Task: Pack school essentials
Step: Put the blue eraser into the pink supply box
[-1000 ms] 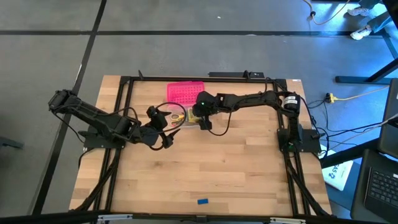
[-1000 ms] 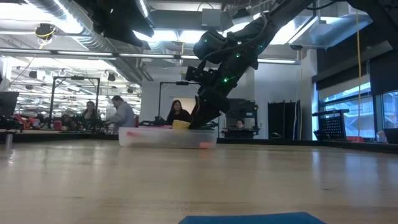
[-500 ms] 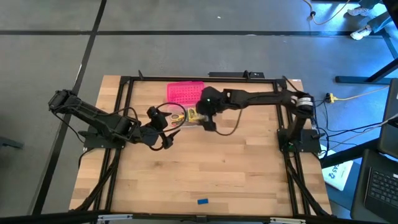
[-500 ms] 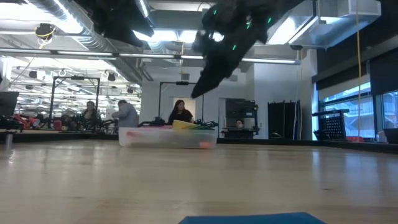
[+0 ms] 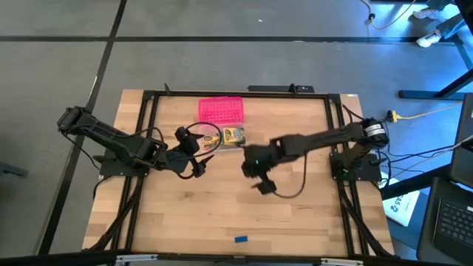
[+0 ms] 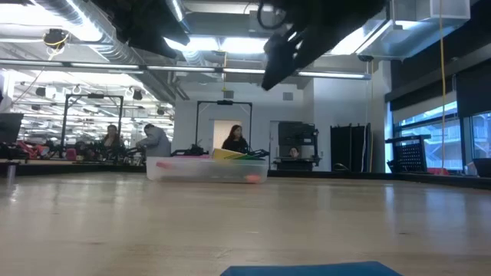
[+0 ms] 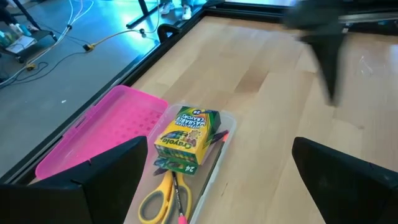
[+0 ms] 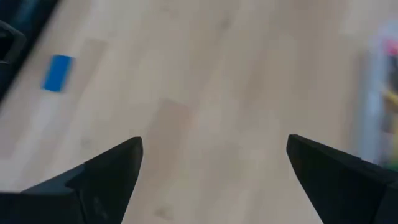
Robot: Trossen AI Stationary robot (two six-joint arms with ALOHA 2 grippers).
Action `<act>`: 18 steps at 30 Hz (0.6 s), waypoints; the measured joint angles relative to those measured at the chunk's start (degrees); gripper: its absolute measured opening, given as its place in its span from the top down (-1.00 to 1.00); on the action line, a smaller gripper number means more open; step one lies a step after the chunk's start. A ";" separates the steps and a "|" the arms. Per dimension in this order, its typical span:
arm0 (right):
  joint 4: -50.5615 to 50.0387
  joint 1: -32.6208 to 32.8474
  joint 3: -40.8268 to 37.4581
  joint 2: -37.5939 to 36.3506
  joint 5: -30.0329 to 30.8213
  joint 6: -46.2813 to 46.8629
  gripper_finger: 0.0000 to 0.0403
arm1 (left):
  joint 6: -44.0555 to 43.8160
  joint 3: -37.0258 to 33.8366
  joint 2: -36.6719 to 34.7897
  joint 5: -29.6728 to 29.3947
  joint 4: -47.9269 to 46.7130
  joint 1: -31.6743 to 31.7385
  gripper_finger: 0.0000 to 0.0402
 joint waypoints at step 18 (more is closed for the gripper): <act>0.10 17.34 -0.02 0.01 14.82 17.87 -0.98 | -0.05 0.00 0.00 0.08 0.09 0.14 -0.97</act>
